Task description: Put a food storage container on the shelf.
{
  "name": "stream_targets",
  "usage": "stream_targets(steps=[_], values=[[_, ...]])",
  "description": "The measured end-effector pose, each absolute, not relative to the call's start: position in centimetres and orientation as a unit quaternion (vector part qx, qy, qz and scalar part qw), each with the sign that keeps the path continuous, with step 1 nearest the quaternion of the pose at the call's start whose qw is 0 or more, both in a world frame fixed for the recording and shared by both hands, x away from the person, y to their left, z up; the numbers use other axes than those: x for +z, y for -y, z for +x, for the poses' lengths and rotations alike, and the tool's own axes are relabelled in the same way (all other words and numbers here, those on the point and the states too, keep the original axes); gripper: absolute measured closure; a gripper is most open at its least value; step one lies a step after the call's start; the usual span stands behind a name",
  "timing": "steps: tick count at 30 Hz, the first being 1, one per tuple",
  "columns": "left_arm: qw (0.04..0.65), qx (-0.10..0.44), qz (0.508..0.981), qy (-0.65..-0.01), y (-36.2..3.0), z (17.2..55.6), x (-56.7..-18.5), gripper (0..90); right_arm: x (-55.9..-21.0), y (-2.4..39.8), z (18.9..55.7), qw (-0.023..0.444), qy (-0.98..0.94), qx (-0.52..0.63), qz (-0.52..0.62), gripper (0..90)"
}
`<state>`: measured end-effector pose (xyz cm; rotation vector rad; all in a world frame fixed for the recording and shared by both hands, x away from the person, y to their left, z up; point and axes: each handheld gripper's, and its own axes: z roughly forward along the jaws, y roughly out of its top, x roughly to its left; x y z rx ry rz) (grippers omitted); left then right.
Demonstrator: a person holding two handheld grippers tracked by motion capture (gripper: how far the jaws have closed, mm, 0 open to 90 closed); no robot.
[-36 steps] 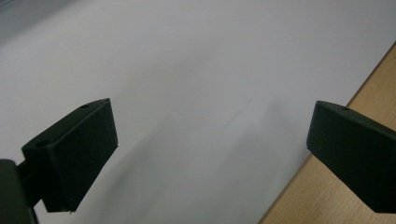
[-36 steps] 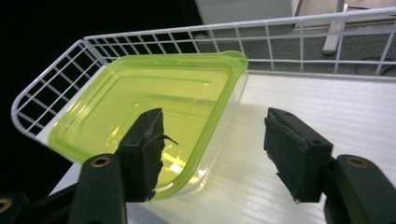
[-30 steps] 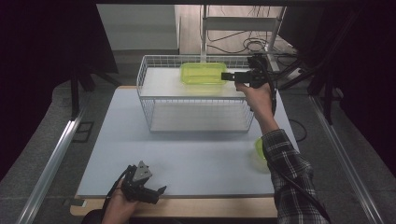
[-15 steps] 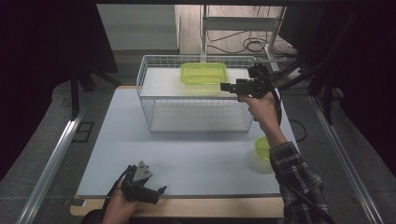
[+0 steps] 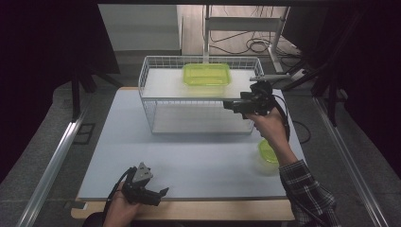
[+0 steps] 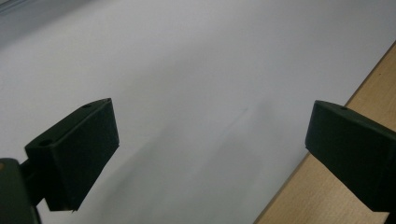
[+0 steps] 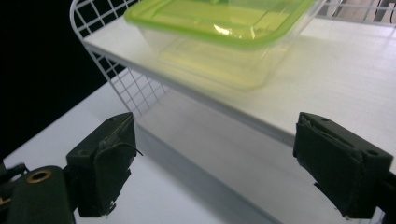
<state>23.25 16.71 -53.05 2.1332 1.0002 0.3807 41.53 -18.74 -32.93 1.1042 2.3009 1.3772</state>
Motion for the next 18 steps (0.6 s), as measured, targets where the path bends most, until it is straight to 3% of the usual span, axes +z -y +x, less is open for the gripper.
stream_targets(steps=[18], values=[[0.374,0.161,0.831,-0.380,-16.7,23.2,-53.1,1.9,-36.3,20.5,36.9,0.127,-0.809,0.461,0.342,6.6]])
